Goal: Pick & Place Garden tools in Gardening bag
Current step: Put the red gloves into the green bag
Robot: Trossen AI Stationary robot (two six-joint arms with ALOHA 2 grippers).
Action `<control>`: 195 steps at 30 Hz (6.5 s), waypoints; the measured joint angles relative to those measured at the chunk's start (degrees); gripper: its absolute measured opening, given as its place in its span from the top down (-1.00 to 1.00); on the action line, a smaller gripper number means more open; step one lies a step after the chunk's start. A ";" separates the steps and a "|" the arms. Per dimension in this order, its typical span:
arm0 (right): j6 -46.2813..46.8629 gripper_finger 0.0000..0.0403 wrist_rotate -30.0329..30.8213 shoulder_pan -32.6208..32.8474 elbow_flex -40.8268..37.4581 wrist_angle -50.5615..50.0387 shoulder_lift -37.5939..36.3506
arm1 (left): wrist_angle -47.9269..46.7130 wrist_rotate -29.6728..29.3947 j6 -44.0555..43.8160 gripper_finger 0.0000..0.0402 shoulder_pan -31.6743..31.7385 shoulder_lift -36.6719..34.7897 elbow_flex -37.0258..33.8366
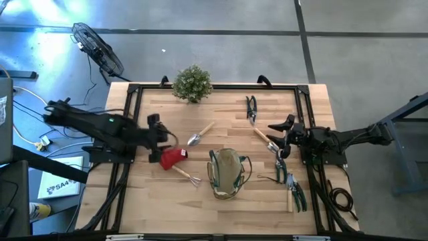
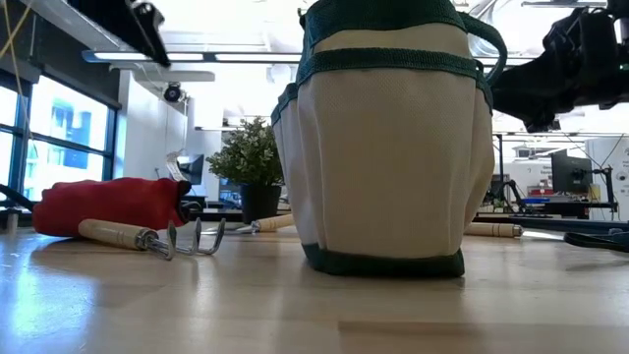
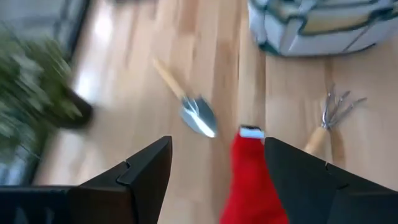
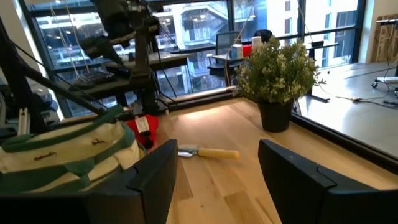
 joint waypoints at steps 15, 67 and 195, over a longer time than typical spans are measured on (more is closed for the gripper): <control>2.11 -0.08 -1.57 0.00 0.00 0.03 1.67 | -9.87 20.38 -4.92 -0.22 5.29 20.97 0.00; 5.79 -0.07 0.68 -0.01 0.00 -0.87 4.00 | 13.65 29.33 14.53 -0.22 14.64 23.43 -12.08; -16.28 -0.07 -7.95 -0.80 34.99 32.65 57.41 | 27.33 10.23 36.88 0.95 14.67 26.01 28.26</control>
